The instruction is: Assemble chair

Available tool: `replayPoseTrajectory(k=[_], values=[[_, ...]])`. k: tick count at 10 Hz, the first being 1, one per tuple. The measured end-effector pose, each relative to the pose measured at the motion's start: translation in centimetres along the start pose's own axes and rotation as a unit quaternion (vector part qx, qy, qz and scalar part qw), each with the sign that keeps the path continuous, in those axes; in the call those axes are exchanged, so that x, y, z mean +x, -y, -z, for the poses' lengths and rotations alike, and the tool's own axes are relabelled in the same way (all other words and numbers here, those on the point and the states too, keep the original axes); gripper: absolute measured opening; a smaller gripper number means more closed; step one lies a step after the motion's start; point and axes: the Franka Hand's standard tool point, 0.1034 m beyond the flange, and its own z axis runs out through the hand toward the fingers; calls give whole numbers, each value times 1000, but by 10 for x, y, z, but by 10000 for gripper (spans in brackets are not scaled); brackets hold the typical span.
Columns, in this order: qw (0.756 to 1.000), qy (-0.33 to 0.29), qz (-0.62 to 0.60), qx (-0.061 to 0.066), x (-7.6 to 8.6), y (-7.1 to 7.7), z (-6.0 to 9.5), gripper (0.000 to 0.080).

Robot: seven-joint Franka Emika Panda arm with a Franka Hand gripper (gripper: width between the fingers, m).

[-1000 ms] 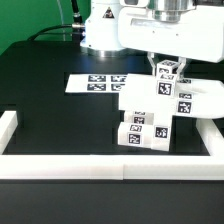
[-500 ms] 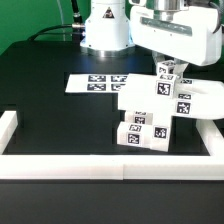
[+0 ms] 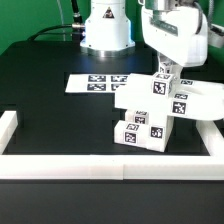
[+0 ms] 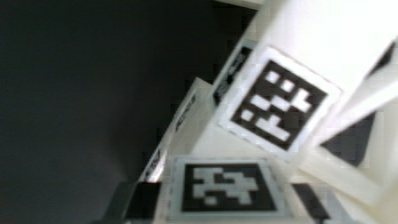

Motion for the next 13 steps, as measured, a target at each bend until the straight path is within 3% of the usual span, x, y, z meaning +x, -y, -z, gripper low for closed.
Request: replayPoseTrajectory(k=[3, 6, 7, 11, 13], values=[[999, 0, -53, -1, -1, 0, -1, 269], [1000, 1, -27, -2, 0, 0, -1, 599], [1000, 0, -6, -2, 0, 0, -1, 639], [988, 1, 151, -10, -2, -1, -1, 649], [970, -6, 244, -13, -2, 1, 1, 649]])
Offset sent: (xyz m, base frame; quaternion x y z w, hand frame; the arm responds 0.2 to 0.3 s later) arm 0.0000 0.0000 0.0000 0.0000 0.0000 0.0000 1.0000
